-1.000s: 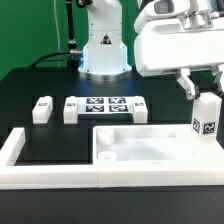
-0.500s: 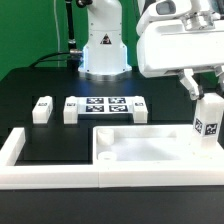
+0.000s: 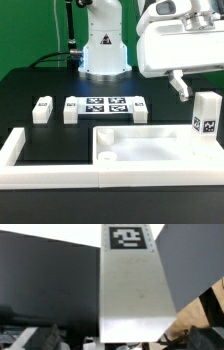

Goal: Assemble desk

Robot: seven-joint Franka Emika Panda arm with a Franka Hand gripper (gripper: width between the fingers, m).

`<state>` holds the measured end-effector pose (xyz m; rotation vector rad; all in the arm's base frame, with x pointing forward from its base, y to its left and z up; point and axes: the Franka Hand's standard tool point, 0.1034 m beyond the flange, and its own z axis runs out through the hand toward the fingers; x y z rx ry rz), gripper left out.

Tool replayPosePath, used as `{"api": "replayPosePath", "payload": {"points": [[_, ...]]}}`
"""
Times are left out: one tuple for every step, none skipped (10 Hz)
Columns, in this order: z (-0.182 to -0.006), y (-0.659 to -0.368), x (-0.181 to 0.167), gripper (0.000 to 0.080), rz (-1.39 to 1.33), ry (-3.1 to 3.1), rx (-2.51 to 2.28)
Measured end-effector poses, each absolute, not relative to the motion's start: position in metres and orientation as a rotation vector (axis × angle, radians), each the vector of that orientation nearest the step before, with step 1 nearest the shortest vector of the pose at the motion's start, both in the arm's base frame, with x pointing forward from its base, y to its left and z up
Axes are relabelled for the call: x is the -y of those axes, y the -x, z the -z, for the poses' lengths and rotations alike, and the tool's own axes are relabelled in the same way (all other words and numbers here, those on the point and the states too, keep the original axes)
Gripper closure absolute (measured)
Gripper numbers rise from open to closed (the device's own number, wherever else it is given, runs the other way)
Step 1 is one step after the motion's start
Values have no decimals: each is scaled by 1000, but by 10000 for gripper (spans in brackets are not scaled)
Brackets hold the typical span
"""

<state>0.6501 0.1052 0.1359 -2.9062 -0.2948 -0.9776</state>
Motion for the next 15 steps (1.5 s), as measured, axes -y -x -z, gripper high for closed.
{"api": "replayPosePath", "payload": {"points": [[-136,-650,-105,156,978,2906,295],[-136,-650,-105,150,978,2906,295],[-136,-650,-105,150,978,2906,295],[-136,-650,-105,150,977,2906,295],[-136,-650,-105,150,974,2907,295],[-137,-648,-110,150,879,2925,235],[-141,-648,-112,150,814,2941,223],[-137,-647,-109,150,789,2951,216],[-128,-642,-110,150,622,2982,214],[-130,-647,-108,150,572,2990,215],[-126,-643,-105,150,440,3007,215],[-126,-642,-104,150,334,3017,215],[-127,-640,-105,150,217,3021,222],[-126,-642,-106,150,150,3020,224],[-126,-637,-109,150,1,3019,223]]}}
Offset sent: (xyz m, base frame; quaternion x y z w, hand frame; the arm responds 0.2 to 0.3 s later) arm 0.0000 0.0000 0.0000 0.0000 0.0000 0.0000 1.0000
